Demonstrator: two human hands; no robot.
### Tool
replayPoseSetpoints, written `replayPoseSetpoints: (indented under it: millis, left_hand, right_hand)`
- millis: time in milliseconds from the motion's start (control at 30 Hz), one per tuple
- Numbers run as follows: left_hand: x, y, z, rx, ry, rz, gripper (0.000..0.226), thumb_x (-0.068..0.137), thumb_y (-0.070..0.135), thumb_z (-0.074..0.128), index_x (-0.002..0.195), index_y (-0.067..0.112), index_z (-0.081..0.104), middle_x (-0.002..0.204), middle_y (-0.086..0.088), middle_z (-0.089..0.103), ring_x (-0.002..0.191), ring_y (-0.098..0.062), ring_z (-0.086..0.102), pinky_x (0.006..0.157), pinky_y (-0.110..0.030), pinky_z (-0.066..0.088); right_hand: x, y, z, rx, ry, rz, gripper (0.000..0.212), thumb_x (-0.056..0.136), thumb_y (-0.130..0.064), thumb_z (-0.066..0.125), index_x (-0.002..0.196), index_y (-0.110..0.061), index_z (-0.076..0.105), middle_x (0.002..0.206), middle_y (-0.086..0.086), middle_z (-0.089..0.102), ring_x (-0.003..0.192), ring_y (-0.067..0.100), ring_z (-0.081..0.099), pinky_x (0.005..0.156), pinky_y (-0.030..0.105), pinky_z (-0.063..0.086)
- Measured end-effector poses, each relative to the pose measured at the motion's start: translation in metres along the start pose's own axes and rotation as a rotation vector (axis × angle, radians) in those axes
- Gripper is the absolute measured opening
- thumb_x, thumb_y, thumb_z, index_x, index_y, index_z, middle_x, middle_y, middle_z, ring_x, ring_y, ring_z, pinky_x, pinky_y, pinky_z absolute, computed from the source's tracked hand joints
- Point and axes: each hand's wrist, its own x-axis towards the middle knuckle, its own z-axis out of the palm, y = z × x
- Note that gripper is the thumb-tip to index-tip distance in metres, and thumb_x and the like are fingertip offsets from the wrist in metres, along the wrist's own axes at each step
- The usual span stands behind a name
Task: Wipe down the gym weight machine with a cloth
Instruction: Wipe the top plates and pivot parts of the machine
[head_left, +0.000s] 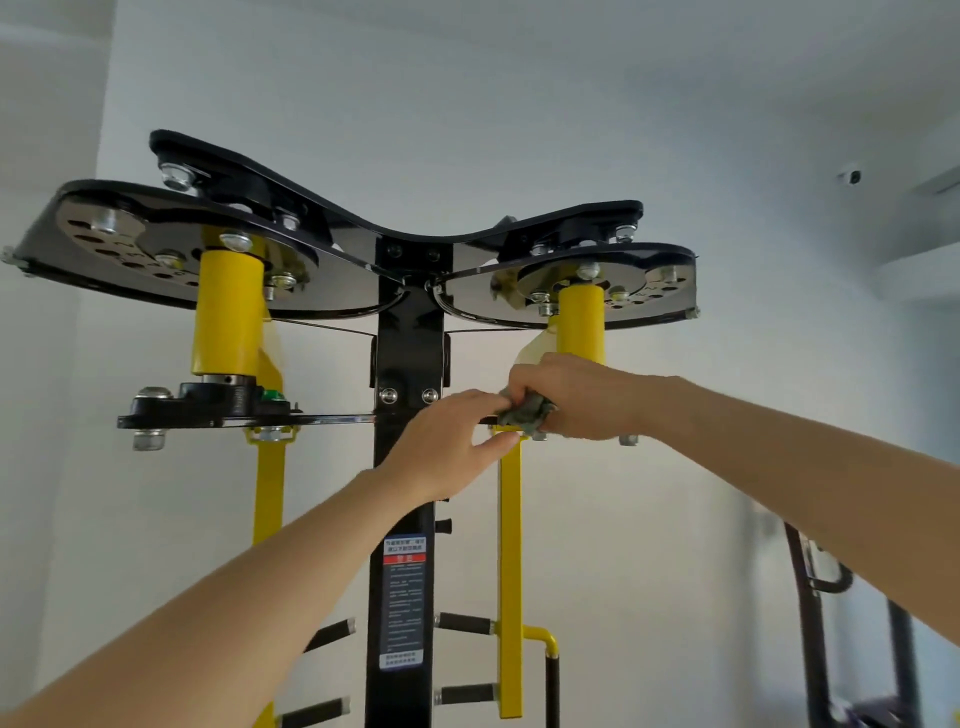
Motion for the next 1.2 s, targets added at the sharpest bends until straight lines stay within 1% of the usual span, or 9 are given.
replayPoseSetpoints:
  millis: [67, 233, 433, 600, 733, 833, 900, 1033, 1200]
  left_hand:
    - [0.015, 0.009, 0.011, -0.104, -0.022, -0.013, 0.033, 0.096, 0.047, 0.062, 0.122, 0.027, 0.067, 0.119, 0.009, 0.067, 0.111, -0.01, 0.059, 0.096, -0.032, 0.047]
    - [0.029, 0.015, 0.025, -0.129, 0.152, 0.094, 0.027, 0.086, 0.047, 0.073, 0.098, 0.023, 0.076, 0.104, 0.01, 0.065, 0.102, -0.013, 0.057, 0.088, -0.038, 0.047]
    - [0.039, 0.03, 0.04, -0.26, 0.254, 0.206, 0.02, 0.081, 0.032, 0.081, 0.089, 0.014, 0.076, 0.097, 0.006, 0.06, 0.09, -0.008, 0.059, 0.08, -0.014, 0.046]
    - [0.06, 0.039, 0.049, -0.357, 0.32, 0.206, 0.022, 0.083, 0.038, 0.075, 0.089, 0.017, 0.073, 0.099, 0.006, 0.06, 0.091, -0.013, 0.063, 0.076, -0.04, 0.059]
    - [0.082, 0.048, 0.049, -0.324, 0.467, 0.16, 0.011, 0.084, 0.026, 0.079, 0.086, 0.019, 0.071, 0.097, 0.008, 0.058, 0.088, -0.007, 0.061, 0.074, -0.037, 0.059]
    - [0.1, 0.051, 0.042, -0.299, 0.572, 0.123, 0.013, 0.084, 0.03, 0.079, 0.084, 0.019, 0.072, 0.094, 0.008, 0.059, 0.083, -0.004, 0.06, 0.071, -0.035, 0.058]
    - [0.111, 0.05, 0.036, -0.33, 0.601, 0.119, 0.013, 0.084, 0.03, 0.078, 0.086, 0.018, 0.073, 0.095, 0.006, 0.061, 0.084, -0.009, 0.063, 0.072, -0.038, 0.059]
    - [0.123, 0.047, 0.026, -0.394, 0.6, 0.143, 0.008, 0.086, 0.018, 0.078, 0.092, 0.015, 0.073, 0.099, 0.003, 0.063, 0.092, -0.014, 0.065, 0.077, -0.04, 0.062]
    - [0.119, 0.049, 0.024, -0.443, 0.546, 0.128, 0.007, 0.085, 0.017, 0.079, 0.088, 0.017, 0.073, 0.101, 0.002, 0.063, 0.095, -0.013, 0.066, 0.081, -0.035, 0.061]
  right_hand:
    - [-0.013, 0.007, 0.006, -0.047, 0.098, -0.04, 0.013, 0.094, -0.013, 0.064, 0.101, -0.024, 0.061, 0.093, 0.0, 0.062, 0.095, 0.019, 0.05, 0.077, 0.035, 0.047]
    - [-0.042, 0.025, 0.013, 0.037, 0.32, -0.095, 0.008, 0.089, -0.011, 0.072, 0.094, -0.017, 0.074, 0.096, -0.003, 0.066, 0.094, 0.014, 0.056, 0.081, 0.032, 0.052]
    - [-0.069, 0.038, 0.02, 0.134, 0.493, -0.035, 0.016, 0.084, -0.007, 0.077, 0.097, -0.016, 0.076, 0.103, -0.004, 0.069, 0.089, 0.012, 0.06, 0.077, 0.025, 0.053]
    - [-0.079, 0.047, 0.021, 0.157, 0.615, 0.112, 0.017, 0.088, -0.007, 0.073, 0.1, -0.018, 0.074, 0.092, -0.01, 0.065, 0.078, 0.006, 0.057, 0.071, 0.022, 0.05]
    - [-0.058, 0.052, 0.012, 0.17, 0.757, 0.197, 0.02, 0.082, 0.004, 0.07, 0.092, -0.013, 0.075, 0.084, -0.008, 0.059, 0.068, 0.004, 0.052, 0.064, 0.013, 0.039]
    - [-0.037, 0.058, 0.003, 0.22, 0.87, 0.281, 0.023, 0.081, 0.004, 0.066, 0.091, -0.015, 0.075, 0.086, -0.005, 0.063, 0.069, 0.01, 0.056, 0.064, 0.007, 0.036]
    - [-0.026, 0.061, -0.003, 0.254, 0.928, 0.308, 0.023, 0.083, 0.004, 0.065, 0.093, -0.013, 0.075, 0.091, 0.0, 0.067, 0.075, 0.013, 0.058, 0.066, 0.011, 0.041]
    - [-0.017, 0.07, -0.009, 0.305, 0.997, 0.295, 0.024, 0.087, 0.003, 0.064, 0.098, -0.013, 0.077, 0.097, 0.004, 0.07, 0.085, 0.02, 0.064, 0.076, 0.038, 0.057]
    - [-0.026, 0.067, -0.008, 0.341, 0.964, 0.285, 0.025, 0.086, 0.004, 0.066, 0.101, -0.011, 0.079, 0.093, 0.004, 0.074, 0.084, 0.02, 0.067, 0.079, 0.041, 0.058]
